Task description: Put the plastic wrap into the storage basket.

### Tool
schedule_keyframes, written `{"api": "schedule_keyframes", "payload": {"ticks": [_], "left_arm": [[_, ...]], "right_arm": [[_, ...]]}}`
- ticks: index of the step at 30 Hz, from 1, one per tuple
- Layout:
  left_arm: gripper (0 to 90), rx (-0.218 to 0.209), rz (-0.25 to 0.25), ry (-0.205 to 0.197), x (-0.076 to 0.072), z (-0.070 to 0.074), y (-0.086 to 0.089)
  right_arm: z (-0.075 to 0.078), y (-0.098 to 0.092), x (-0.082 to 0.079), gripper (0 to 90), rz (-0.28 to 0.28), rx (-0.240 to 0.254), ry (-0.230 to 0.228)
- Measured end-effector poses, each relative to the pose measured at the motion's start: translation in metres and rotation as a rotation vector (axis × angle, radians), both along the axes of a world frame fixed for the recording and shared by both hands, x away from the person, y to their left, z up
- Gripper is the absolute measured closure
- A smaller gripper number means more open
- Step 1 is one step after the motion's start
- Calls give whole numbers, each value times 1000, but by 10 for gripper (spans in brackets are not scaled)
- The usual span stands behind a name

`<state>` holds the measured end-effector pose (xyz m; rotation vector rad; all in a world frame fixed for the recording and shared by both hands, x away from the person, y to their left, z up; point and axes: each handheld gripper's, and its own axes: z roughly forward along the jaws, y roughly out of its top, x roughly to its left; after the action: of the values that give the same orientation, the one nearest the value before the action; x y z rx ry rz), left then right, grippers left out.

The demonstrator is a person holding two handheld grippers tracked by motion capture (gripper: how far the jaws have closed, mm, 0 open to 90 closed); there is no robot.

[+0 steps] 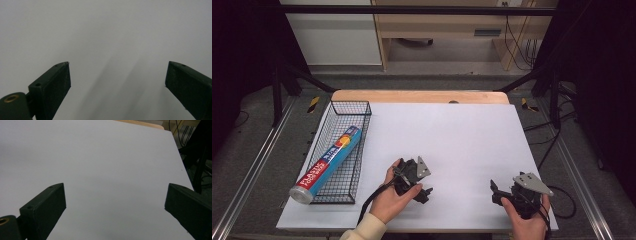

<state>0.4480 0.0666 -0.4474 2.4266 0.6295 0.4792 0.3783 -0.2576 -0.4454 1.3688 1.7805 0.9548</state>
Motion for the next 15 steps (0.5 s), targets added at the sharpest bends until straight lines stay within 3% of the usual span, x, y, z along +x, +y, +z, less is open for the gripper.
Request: {"api": "schedule_keyframes", "payload": {"ticks": [7, 15], "left_arm": [[63, -32, 11, -11, 0, -8, 15], [63, -108, 22, 11, 1, -22, 36]], "right_arm": [[0, 0, 0, 38, 1, -3, -2], [-2, -1, 1, 39, 3, -5, 20]]}}
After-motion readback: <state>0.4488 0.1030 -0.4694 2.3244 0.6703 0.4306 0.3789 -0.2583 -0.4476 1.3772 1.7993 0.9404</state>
